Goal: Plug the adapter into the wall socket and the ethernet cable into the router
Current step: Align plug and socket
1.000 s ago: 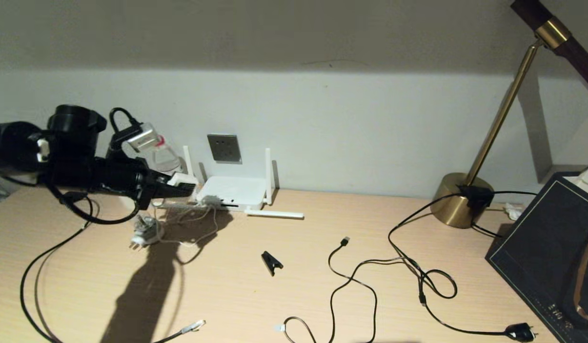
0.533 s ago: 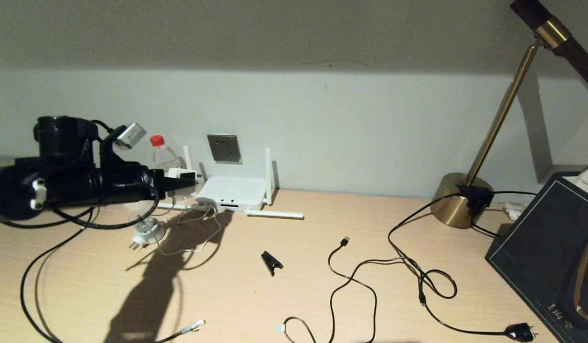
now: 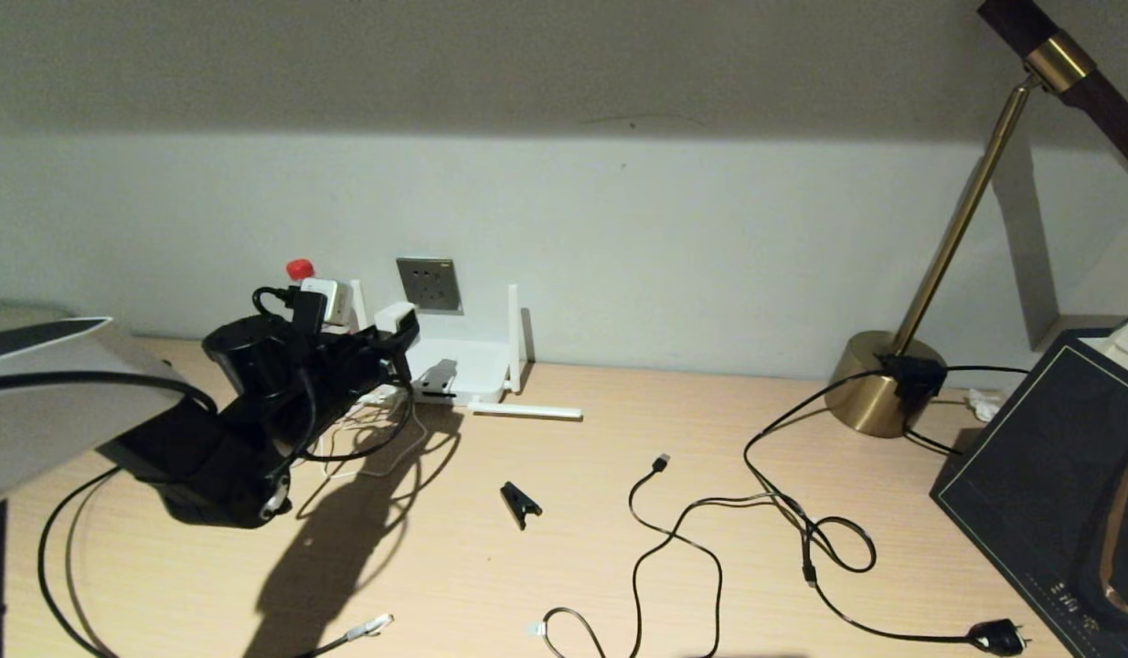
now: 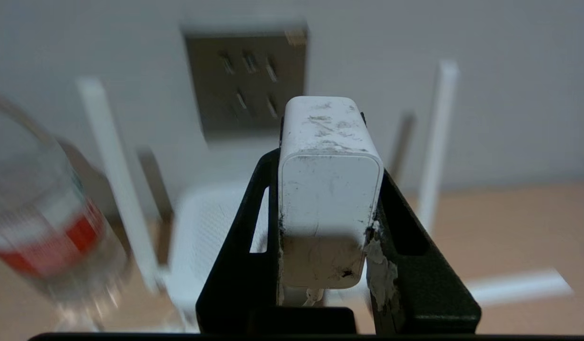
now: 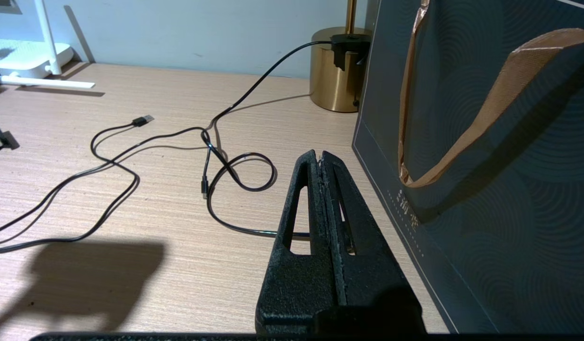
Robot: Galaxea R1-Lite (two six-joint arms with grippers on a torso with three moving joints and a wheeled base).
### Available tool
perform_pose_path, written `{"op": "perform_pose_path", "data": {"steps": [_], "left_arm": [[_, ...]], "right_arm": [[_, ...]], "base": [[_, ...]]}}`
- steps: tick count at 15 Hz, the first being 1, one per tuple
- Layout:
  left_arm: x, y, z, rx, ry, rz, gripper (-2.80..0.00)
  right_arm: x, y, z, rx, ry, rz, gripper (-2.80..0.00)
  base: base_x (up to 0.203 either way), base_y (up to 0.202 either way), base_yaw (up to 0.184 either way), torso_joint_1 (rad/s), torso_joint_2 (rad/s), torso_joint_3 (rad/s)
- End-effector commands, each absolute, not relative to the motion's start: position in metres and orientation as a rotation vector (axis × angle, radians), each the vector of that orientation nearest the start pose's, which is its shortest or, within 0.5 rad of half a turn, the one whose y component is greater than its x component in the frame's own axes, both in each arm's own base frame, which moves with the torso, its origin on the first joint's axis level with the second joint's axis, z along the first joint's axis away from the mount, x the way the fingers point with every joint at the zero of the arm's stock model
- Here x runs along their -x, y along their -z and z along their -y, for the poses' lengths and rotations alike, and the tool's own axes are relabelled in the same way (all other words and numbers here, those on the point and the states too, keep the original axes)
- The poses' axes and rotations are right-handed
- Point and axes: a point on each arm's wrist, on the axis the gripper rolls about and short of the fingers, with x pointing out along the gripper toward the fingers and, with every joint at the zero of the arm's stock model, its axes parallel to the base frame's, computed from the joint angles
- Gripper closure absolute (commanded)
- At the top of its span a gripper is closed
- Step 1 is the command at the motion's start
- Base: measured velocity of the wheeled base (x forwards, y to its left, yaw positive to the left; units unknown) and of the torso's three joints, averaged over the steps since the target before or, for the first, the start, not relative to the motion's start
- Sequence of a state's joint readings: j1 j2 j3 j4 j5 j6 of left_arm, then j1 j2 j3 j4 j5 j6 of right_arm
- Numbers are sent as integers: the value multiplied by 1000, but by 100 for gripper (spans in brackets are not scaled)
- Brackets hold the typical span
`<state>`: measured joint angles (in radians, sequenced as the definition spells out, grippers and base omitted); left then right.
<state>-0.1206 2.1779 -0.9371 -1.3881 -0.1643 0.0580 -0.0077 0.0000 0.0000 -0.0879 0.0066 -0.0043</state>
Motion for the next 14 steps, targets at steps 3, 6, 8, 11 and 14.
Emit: {"op": "perform_pose_path", "data": {"steps": [3, 6, 8, 11, 14], "left_arm": [[-437, -100, 58, -70, 239, 291, 0], [-442, -91, 59, -67, 236, 280, 0], [-446, -92, 59, -67, 230, 296, 0], [-447, -91, 54, -67, 223, 294, 0], [-451, -87, 53, -68, 223, 293, 0]], "right_arm": [[20, -75, 0, 3, 0, 54, 0], [20, -75, 0, 5, 0, 54, 0], [20, -75, 0, 5, 0, 54, 0], [20, -75, 0, 5, 2, 54, 0], [20, -75, 0, 5, 0, 54, 0]], "base": [[0, 0, 0, 0, 0, 0], [0, 0, 0, 0, 0, 0], [0, 0, 0, 0, 0, 0], [0, 0, 0, 0, 0, 0], [0, 0, 0, 0, 0, 0]]}}
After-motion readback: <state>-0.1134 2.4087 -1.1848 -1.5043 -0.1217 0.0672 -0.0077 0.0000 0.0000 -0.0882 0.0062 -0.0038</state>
